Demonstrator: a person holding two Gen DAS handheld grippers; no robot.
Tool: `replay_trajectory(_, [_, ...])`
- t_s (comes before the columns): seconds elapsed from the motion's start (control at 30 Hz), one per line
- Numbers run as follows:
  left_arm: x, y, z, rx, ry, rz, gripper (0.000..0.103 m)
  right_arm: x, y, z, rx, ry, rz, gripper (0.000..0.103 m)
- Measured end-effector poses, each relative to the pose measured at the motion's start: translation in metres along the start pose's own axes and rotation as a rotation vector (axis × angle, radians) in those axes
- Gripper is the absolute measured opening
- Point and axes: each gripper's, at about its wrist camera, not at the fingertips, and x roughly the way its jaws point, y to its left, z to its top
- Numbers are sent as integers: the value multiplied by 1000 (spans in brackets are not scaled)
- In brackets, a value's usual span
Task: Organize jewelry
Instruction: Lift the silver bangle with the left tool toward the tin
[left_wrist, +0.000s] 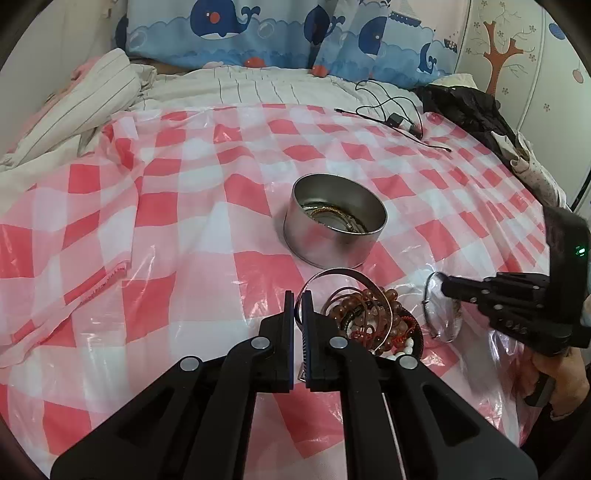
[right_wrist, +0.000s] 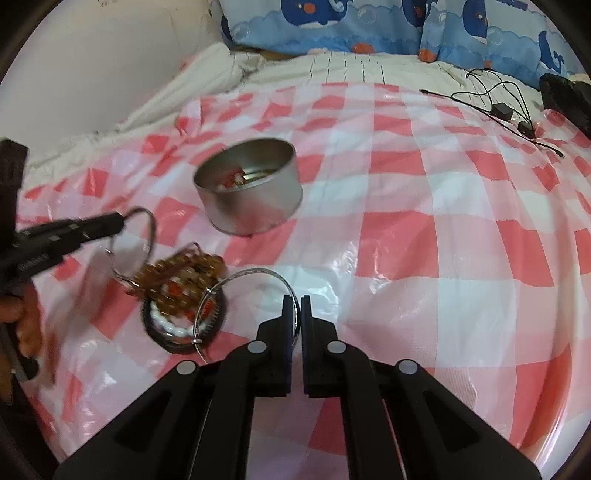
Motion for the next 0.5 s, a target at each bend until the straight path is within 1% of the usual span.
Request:
replay_trajectory(0.07, [1, 1, 0, -1, 2, 2, 3, -7, -1, 2, 14, -25, 24, 5])
replay_trajectory(0.13, [3, 1, 0, -1, 4, 1, 3, -9, -3, 4, 23, -34, 28, 5])
replay_trajectory(0.37, [5, -4, 2, 8, 5, -2, 3, -10, -2, 5, 26, -44, 34, 5])
replay_trajectory(0.5, [5, -9, 4, 25, -3, 8, 3, -8, -1, 10, 34, -52, 51, 5])
